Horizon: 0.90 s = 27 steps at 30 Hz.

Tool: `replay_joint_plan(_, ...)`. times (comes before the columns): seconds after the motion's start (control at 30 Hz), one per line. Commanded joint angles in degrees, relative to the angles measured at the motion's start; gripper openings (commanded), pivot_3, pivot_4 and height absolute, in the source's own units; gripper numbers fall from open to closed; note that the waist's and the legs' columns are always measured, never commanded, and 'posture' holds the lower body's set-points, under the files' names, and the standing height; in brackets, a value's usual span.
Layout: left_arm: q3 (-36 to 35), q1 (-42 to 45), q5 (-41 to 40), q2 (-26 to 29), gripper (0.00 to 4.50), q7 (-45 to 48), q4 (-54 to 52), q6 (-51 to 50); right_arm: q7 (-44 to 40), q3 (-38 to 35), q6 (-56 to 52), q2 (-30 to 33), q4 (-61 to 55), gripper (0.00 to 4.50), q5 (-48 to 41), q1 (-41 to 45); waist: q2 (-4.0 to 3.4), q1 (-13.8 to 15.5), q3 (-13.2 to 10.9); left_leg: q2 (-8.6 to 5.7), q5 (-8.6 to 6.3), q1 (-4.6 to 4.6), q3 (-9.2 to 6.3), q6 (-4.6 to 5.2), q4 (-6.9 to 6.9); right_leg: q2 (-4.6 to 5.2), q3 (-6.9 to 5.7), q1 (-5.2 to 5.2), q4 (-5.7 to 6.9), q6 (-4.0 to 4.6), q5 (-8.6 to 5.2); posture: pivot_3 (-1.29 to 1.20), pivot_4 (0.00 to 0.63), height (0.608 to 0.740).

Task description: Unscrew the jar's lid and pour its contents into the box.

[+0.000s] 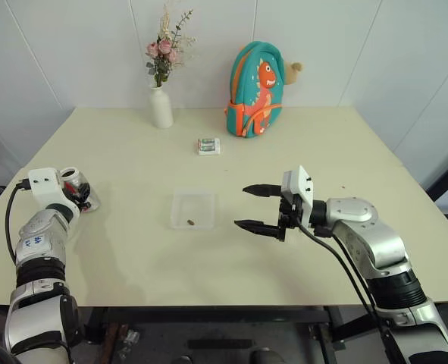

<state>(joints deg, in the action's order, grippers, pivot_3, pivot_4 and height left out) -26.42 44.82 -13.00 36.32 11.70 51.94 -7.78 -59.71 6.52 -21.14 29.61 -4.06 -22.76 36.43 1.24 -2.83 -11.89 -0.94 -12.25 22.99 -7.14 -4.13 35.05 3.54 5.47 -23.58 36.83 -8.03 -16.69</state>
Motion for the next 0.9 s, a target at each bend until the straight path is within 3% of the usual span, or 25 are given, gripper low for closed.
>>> replay_joint_plan(0.03, 1.36, -0.92, 0.25, -0.64, 1.97, 2.33, 0.95, 3.40, -0.55, -0.91, 0.95, 0.45, -1.21, 4.45, -0.45, -0.09, 0.00, -0.02, 0.00, 0.00, 0.00, -0.01, 0.00, 0.00, 0.00, 0.00, 0.00, 0.01, 0.00, 0.00, 0.00, 0.00, 0.150, 0.740)
replay_joint_plan(0.07, 1.45, -1.37, 0.06, -0.75, 1.97, 2.59, 0.95, 3.71, -0.61, -0.98, 0.83, 0.49, -1.26, 4.45, -0.46, -0.10, 0.00, -0.02, 0.00, 0.00, 0.01, -0.01, 0.01, -0.01, 0.00, -0.01, 0.00, 0.01, 0.00, 0.01, 0.01, 0.00, 0.150, 0.740)
replay_joint_plan(0.33, 2.71, -5.38, 0.57, 1.03, 4.45, 3.41, -4.56, 2.72, -1.08, -1.25, 0.26, 0.41, -1.54, 4.50, -0.94, -0.31, 0.01, -0.40, -0.01, 0.04, 0.01, 0.03, 0.01, -0.01, -0.07, -0.03, 0.01, -0.05, -0.06, 0.01, 0.01, 0.00, 0.150, 0.740)
replay_joint_plan(0.53, 5.50, -17.47, 3.84, 4.16, 4.48, 3.11, -23.84, -2.53, -1.79, -1.68, 0.97, 0.99, -0.99, 4.50, -0.81, -0.96, 0.01, -0.47, -0.01, 0.07, -0.01, 0.04, 0.03, -0.04, -0.13, -0.02, 0.03, -0.05, -0.14, 0.01, 0.01, 0.00, 0.150, 0.740)
replay_joint_plan(0.67, 2.15, -25.28, 2.23, 4.43, 4.48, 1.44, -37.08, -10.18, -2.02, -2.28, 1.49, 1.68, -0.72, 4.50, -0.74, -1.74, 0.01, -0.14, -0.01, 0.09, -0.02, 0.05, 0.03, -0.04, -0.19, -0.02, 0.03, -0.04, -0.27, 0.04, 0.01, 0.00, 0.150, 0.740)
replay_joint_plan(0.9, -0.53, -42.99, 0.32, 8.43, 4.48, 10.15, -57.80, -18.57, -3.41, -3.28, 2.60, 3.53, 1.24, 4.50, -0.68, -2.40, 0.01, -0.35, -0.02, 0.15, -0.04, 0.02, 0.13, -0.04, -0.45, -0.02, 0.05, 0.00, -0.65, 0.15, 0.00, 0.00, 0.150, 0.740)
